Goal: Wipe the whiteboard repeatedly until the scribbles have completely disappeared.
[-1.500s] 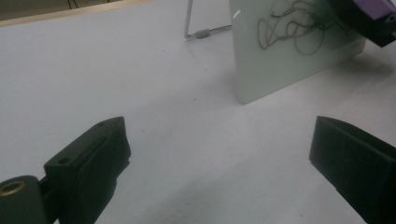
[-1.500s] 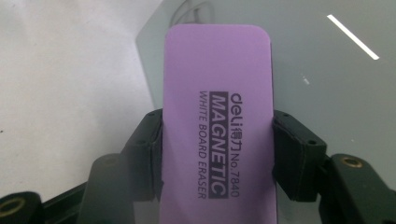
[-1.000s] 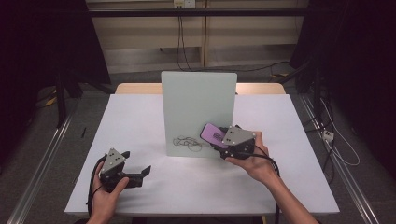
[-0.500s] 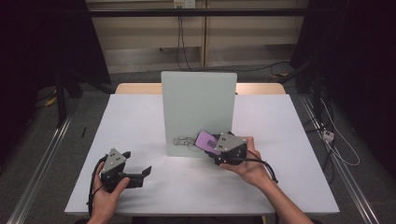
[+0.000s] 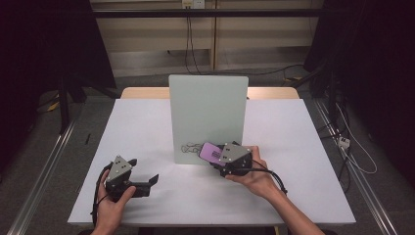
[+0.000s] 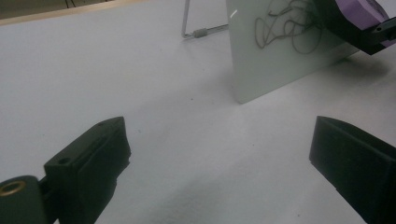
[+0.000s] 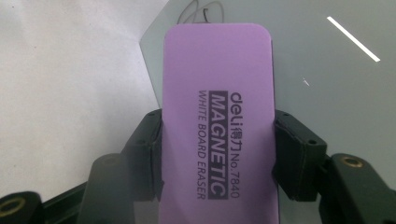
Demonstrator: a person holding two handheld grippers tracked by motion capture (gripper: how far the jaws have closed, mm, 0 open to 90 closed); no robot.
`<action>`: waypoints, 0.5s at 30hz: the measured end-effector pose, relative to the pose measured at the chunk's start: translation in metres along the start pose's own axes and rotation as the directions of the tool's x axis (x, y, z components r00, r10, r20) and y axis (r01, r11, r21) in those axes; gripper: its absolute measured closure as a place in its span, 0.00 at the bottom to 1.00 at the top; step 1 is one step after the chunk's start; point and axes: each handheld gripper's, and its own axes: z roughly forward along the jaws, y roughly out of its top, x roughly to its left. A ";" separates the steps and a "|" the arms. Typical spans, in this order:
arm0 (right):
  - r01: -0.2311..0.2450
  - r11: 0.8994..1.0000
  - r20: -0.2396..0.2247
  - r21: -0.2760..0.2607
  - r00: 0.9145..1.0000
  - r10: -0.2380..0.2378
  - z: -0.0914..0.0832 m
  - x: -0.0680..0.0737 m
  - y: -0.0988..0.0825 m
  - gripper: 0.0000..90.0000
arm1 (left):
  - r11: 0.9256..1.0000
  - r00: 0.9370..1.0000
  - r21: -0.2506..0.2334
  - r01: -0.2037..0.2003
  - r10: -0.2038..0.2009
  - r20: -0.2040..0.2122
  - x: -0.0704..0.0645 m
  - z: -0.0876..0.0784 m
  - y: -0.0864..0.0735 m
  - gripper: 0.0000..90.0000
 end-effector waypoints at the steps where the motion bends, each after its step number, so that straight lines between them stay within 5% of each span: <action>1: 0.000 1.000 -0.001 -0.001 1.000 0.000 0.001 0.000 0.000 0.46 | 1.000 1.000 0.004 -0.005 0.005 -0.005 0.000 0.000 0.000 0.05; 15: 0.000 1.000 -0.024 0.002 1.000 0.000 0.010 0.006 0.005 0.46 | 1.000 1.000 0.004 0.001 -0.001 -0.009 0.001 0.000 0.000 0.05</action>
